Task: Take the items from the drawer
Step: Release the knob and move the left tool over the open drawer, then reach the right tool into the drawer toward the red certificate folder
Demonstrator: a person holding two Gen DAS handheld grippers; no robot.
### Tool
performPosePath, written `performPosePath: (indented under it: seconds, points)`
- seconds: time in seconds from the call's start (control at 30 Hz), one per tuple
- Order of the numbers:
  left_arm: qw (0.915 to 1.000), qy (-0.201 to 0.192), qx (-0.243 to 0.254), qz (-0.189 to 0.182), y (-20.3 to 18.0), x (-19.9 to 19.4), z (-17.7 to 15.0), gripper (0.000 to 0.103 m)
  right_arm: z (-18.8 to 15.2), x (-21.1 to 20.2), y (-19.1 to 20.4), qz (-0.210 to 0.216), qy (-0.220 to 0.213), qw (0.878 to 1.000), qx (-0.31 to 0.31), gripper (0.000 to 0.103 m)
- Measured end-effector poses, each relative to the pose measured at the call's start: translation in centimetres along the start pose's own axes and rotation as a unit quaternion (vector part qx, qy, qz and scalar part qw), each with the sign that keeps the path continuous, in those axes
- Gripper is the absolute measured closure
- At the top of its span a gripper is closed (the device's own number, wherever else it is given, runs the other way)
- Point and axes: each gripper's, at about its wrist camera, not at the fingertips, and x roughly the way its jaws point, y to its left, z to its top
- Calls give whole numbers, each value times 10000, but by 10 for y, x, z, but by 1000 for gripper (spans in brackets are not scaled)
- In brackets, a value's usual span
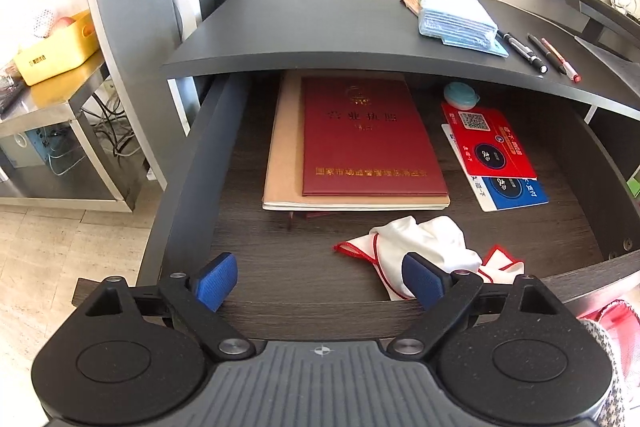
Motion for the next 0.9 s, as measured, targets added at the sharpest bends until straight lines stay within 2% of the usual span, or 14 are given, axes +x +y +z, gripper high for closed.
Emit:
performPosePath:
  seconds: [0.1,0.33,0.5,0.63,0.7,0.77,0.9]
  points:
    - [9999,64,14,-131,3,-1,0,9,13,0,5,197,90,9998,6,0]
    - [9997,-89,-214,-114,22,-7,8,8,59,4,28,507,-246,9976,-391,0]
    - [9994,-13,-332,-64,35,-2,8,8,90,36,42,892,313,9955,-95,0]
    - [9994,80,-337,-42,42,7,12,8,111,74,49,722,780,9943,29,0]
    - [9993,46,-358,-54,45,10,21,10,118,96,50,774,973,9922,52,2]
    - [9991,54,-410,-81,50,15,33,14,123,117,51,903,1145,9893,60,11]
    - [9978,219,-632,-35,58,33,58,29,124,159,55,968,1379,9856,136,14]
